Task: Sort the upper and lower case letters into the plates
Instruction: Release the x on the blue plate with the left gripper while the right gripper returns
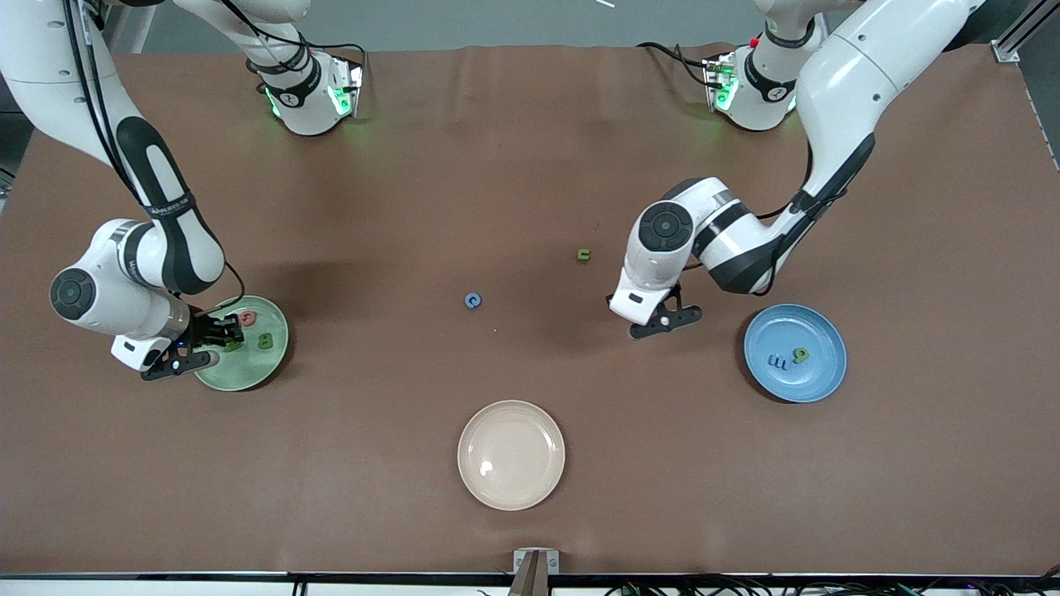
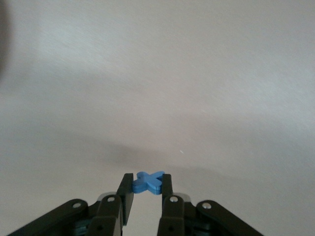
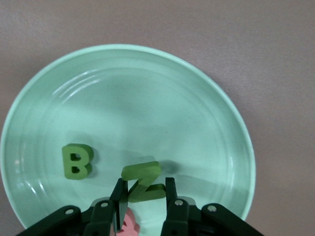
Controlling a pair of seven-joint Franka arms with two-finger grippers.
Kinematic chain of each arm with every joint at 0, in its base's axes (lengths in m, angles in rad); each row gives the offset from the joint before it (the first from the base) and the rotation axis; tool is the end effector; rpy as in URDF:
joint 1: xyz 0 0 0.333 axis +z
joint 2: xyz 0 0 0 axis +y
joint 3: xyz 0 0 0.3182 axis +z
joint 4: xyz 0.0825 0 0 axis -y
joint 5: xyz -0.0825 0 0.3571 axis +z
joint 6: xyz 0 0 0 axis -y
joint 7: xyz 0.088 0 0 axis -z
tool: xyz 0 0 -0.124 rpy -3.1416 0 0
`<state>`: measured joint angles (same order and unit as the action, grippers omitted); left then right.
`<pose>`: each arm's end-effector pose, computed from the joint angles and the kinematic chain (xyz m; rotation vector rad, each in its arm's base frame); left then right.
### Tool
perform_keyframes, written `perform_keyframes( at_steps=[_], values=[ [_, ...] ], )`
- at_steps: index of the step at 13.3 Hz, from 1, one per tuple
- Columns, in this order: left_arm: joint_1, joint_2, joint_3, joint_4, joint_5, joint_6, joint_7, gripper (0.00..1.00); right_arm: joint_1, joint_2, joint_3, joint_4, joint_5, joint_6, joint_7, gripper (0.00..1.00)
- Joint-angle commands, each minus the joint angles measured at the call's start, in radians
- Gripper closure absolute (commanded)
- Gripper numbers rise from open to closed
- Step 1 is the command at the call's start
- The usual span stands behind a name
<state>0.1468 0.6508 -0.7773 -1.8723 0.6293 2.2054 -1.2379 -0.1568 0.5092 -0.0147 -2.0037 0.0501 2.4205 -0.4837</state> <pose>0.5203 -0.3101 0.2411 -3.0338 -0.4368 0.0118 0.5717 -0.0981 0.1988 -3.0577 -0.4224 0.1229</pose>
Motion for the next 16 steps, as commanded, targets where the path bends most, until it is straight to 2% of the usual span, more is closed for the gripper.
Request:
perform_keyframes(
  at_steps=[1,7,8,9,10,11,13,16],
  values=[
    [0.033,-0.034,-0.003,-0.019,0.009,-0.022,0.020,0.88,-0.038,0.003,0.022,0.000,-0.015,-0.001,-0.038,0.85],
    [0.198,-0.056,-0.003,-0.008,0.009,-0.023,0.210,0.88,-0.040,0.003,0.024,-0.020,-0.013,0.012,-0.038,0.77],
    [0.221,-0.056,-0.003,-0.002,0.009,-0.023,0.244,0.88,-0.040,0.005,0.024,-0.020,-0.013,0.011,-0.038,0.70],
    [0.243,-0.056,-0.003,0.005,0.009,-0.023,0.273,0.88,-0.038,0.003,0.024,-0.018,-0.013,0.006,-0.036,0.40],
    [0.261,-0.056,-0.003,0.008,0.010,-0.023,0.303,0.88,-0.037,0.000,0.024,-0.017,-0.013,0.002,-0.036,0.05],
    [0.283,-0.056,-0.002,0.019,0.012,-0.023,0.334,0.88,-0.038,-0.009,0.025,-0.014,-0.012,-0.003,-0.027,0.01],
    [0.309,-0.053,-0.002,0.034,0.012,-0.023,0.385,0.88,-0.032,-0.047,0.031,-0.001,0.005,-0.065,-0.016,0.01],
    [0.350,-0.045,0.006,0.035,0.018,-0.023,0.448,0.88,0.032,-0.119,0.045,0.003,0.011,-0.165,0.185,0.01]
  ],
)
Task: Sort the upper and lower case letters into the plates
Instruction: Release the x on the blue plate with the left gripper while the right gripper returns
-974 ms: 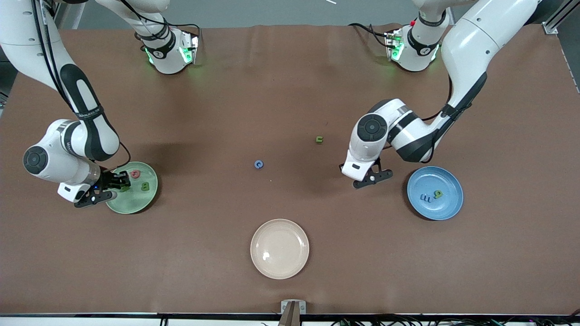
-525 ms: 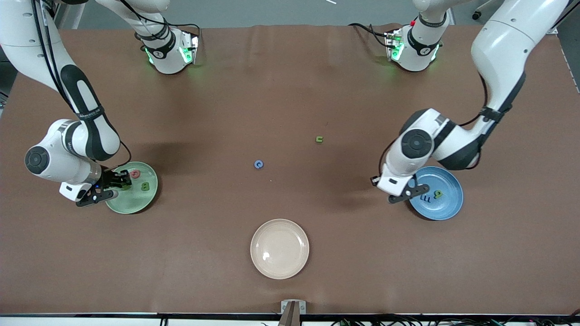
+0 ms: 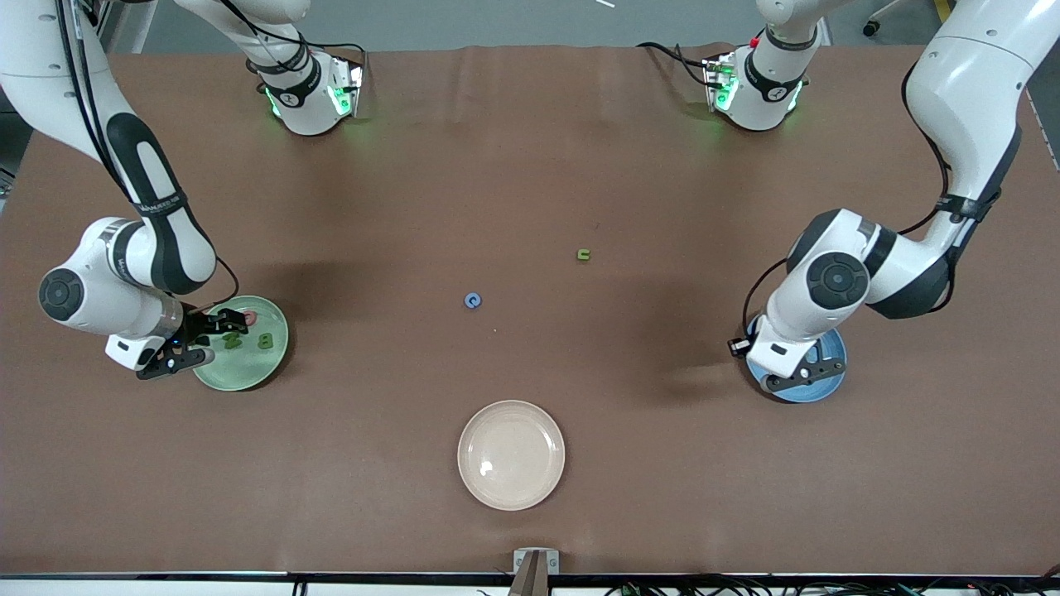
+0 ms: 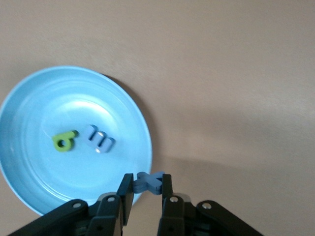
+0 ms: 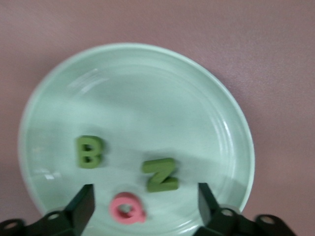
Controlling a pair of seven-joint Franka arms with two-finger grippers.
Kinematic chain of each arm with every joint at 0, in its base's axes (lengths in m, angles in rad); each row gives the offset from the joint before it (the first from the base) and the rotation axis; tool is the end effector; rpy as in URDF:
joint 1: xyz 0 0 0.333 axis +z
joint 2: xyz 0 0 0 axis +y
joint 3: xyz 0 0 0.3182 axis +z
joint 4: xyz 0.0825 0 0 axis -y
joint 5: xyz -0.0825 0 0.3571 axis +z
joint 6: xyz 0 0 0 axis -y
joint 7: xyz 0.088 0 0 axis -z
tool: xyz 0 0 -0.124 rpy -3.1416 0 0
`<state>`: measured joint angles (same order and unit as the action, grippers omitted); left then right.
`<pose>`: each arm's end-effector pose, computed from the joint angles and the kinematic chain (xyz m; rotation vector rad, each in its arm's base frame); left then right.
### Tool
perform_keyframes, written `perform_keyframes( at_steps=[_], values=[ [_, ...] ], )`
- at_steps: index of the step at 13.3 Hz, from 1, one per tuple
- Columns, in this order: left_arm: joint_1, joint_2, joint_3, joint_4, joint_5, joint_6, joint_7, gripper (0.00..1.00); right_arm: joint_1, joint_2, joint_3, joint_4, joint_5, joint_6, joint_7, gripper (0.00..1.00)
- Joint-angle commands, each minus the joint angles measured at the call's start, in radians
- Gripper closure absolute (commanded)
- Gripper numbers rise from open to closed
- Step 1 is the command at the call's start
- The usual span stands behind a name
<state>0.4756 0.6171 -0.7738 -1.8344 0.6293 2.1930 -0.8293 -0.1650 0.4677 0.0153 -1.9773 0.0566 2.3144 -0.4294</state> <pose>0.6069 -0.1177 0.2689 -3.0412 -0.3474 -0.0289 0.5744 -0.0850 0.2245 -3.0339 -0.3619 0.1714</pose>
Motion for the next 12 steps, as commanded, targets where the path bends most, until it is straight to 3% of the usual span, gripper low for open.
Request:
perform_keyframes(
  at_steps=[1,7,12],
  values=[
    [0.044,-0.010,0.001,-0.003,0.020,-0.010,0.074,0.88,0.082,-0.101,0.015,-0.024,0.005,-0.087,0.212,0.01],
    [0.074,0.006,0.016,0.004,0.024,-0.009,0.122,0.84,0.330,-0.188,0.014,-0.031,0.005,-0.201,0.732,0.00],
    [0.072,0.024,0.018,0.030,0.024,-0.009,0.122,0.80,0.576,-0.173,0.014,-0.043,0.003,-0.103,1.113,0.00]
  ],
)
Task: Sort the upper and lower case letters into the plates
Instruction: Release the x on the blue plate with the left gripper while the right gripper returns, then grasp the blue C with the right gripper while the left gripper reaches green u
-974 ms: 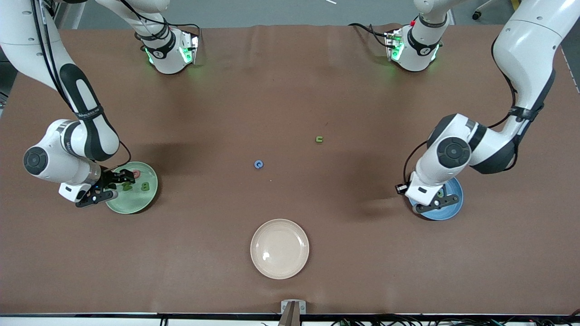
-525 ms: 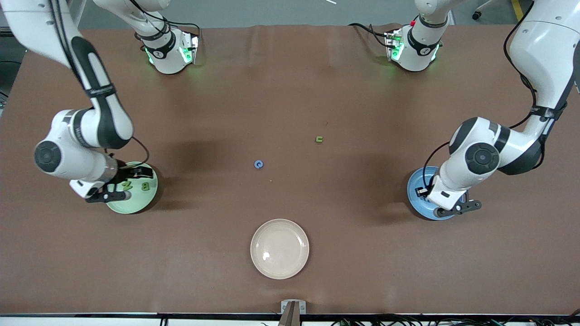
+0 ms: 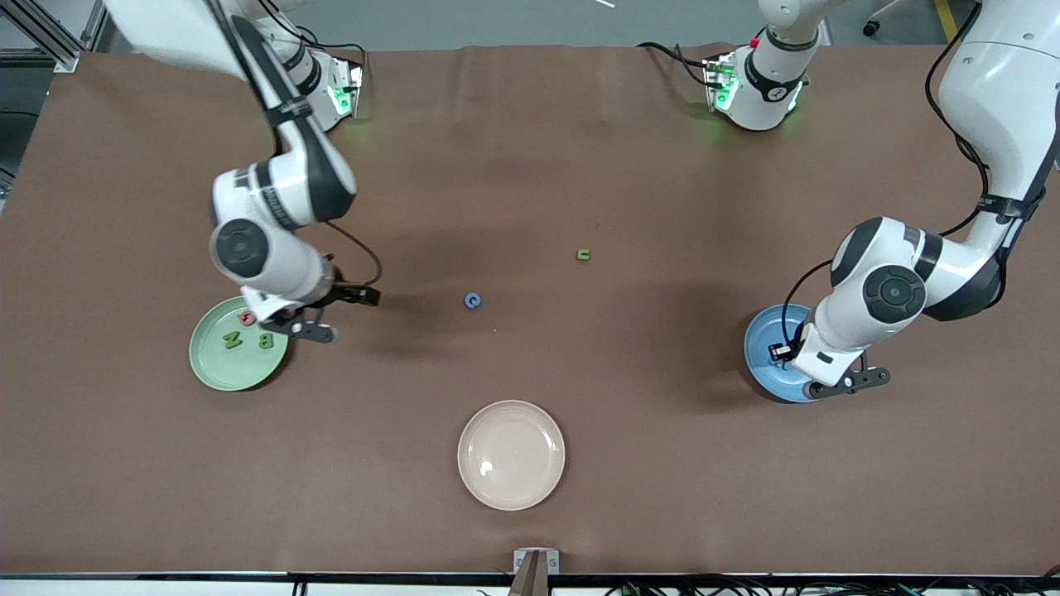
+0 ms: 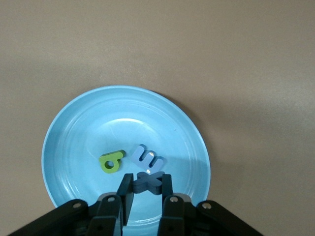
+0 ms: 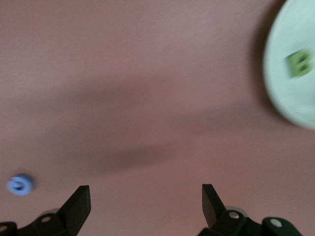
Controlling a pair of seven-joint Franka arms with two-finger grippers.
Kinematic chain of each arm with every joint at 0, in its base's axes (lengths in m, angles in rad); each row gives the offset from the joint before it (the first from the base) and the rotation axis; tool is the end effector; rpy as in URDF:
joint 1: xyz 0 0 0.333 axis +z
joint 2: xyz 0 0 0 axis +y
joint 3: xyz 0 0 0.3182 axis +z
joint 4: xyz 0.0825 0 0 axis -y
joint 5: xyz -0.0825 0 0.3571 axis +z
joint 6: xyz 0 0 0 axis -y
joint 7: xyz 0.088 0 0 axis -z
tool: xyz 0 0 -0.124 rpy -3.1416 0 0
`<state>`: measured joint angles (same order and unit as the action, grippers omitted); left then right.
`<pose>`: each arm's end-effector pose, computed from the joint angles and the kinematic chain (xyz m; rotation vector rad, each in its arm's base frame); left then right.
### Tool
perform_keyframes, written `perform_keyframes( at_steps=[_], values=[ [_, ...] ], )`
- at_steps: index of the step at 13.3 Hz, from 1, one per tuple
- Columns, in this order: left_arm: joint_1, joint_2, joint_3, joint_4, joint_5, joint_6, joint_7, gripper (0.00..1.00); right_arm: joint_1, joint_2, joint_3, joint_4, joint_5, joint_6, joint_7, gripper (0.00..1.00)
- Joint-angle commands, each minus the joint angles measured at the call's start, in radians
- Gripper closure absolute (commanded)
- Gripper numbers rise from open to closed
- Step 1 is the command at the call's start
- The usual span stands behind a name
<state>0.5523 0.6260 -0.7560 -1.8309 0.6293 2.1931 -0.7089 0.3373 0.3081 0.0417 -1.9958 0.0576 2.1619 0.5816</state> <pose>0.6153 -0.0613 0.2619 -3.0398 -0.3038 -0.0013 0.5243 0.2114 0.2986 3.0963 -0.3720 -0.2386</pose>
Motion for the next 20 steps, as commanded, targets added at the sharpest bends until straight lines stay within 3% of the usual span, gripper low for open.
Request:
perform_keyframes(
  at_steps=[1,4,5,6,7,8,12,20],
  values=[
    [-0.006,0.020,0.000,0.030,0.024,-0.009,0.002,0.80,0.097,-0.004,-0.013,-0.024,0.002,0.081,0.115,0.00],
    [-0.009,0.023,0.000,0.035,0.026,-0.009,0.002,0.79,0.187,0.069,-0.013,-0.024,0.002,0.229,0.132,0.00],
    [-0.009,0.023,0.000,0.035,0.024,-0.009,0.002,0.75,0.215,0.106,-0.013,-0.024,0.002,0.296,0.171,0.00],
    [-0.009,0.024,0.000,0.036,0.026,-0.009,0.002,0.54,0.242,0.135,-0.013,-0.023,0.002,0.349,0.190,0.00],
    [-0.008,0.021,0.000,0.038,0.029,-0.009,0.006,0.16,0.261,0.161,-0.013,-0.021,0.002,0.390,0.195,0.00],
    [-0.008,0.015,-0.002,0.041,0.029,-0.009,0.014,0.00,0.264,0.189,-0.013,-0.015,0.002,0.418,0.195,0.00],
    [-0.009,0.006,-0.008,0.050,0.029,-0.010,0.009,0.00,0.278,0.249,-0.013,0.018,0.002,0.458,0.195,0.01],
    [-0.005,-0.008,-0.153,0.006,0.010,-0.131,-0.161,0.00,0.305,0.302,-0.013,0.054,0.002,0.458,0.196,0.32]
  ],
)
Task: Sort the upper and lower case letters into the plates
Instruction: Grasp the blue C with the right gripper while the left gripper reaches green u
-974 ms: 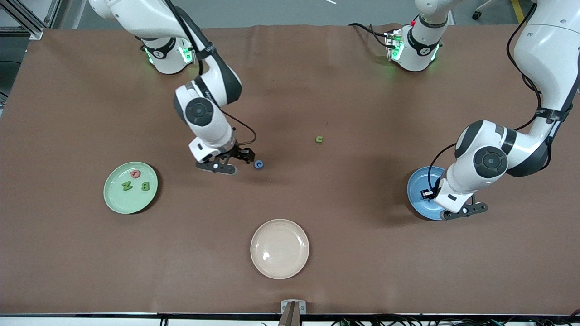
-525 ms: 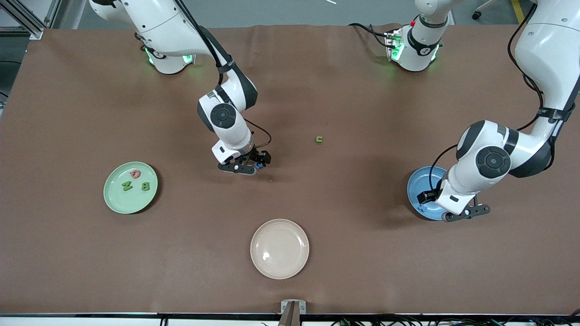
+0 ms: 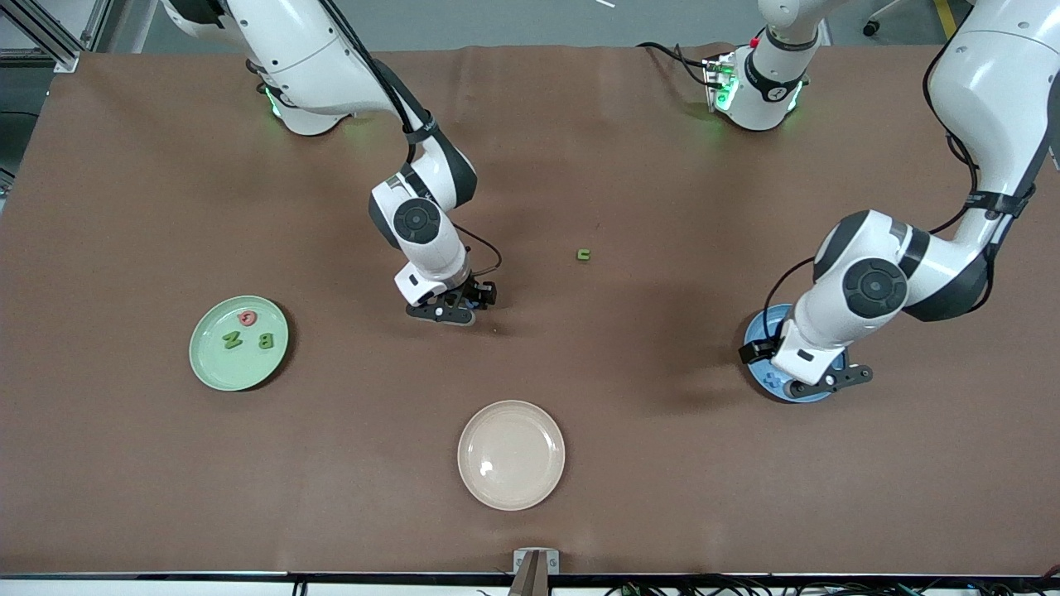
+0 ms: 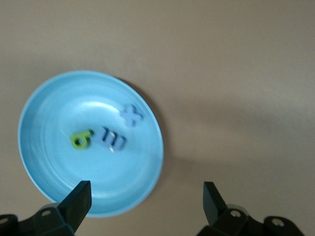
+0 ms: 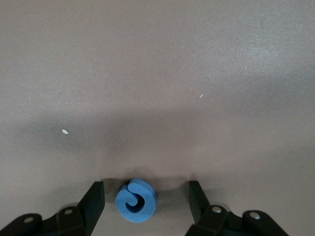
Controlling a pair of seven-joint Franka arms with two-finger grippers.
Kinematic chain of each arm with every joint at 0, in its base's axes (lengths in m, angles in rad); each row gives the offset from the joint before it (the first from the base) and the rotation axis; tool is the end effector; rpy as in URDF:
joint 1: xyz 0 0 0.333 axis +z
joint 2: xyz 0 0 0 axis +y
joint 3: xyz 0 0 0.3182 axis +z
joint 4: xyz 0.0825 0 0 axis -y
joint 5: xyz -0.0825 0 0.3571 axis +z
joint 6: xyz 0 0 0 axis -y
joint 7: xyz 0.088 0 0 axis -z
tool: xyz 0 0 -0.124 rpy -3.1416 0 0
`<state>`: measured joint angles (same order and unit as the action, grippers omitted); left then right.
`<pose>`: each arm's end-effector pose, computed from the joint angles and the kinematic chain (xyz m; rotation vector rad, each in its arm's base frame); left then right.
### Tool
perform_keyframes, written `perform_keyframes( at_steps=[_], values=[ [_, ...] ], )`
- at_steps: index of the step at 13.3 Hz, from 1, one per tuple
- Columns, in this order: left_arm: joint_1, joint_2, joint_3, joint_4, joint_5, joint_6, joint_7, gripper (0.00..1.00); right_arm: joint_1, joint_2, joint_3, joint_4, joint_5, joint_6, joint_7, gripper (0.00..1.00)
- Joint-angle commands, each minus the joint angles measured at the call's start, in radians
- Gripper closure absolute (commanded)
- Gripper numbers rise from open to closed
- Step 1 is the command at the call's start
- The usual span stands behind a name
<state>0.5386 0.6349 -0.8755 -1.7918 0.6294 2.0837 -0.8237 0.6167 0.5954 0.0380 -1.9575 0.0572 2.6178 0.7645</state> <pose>0.6077 -0.1197 0.2909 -3.0441 -0.3448 0.0322 0.4845 0.3699 0.1812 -3.0498 0.2532 -0.0242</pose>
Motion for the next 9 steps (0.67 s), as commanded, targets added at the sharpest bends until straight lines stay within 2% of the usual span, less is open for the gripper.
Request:
perform_keyframes(
  at_steps=[1,4,9],
  values=[
    [0.014,-0.029,-0.046,-0.067,0.010,-0.022,-0.093,0.00,0.028,0.015,-0.009,0.015,0.004,0.001,0.013,0.37],
    [0.017,-0.066,-0.079,-0.151,0.010,-0.022,-0.182,0.00,0.029,0.015,-0.009,0.015,0.003,-0.001,0.016,0.61],
    [-0.018,0.009,-0.187,-0.185,-0.007,-0.008,-0.441,0.00,0.037,0.017,-0.010,0.014,0.001,-0.004,0.018,0.78]
  ],
)
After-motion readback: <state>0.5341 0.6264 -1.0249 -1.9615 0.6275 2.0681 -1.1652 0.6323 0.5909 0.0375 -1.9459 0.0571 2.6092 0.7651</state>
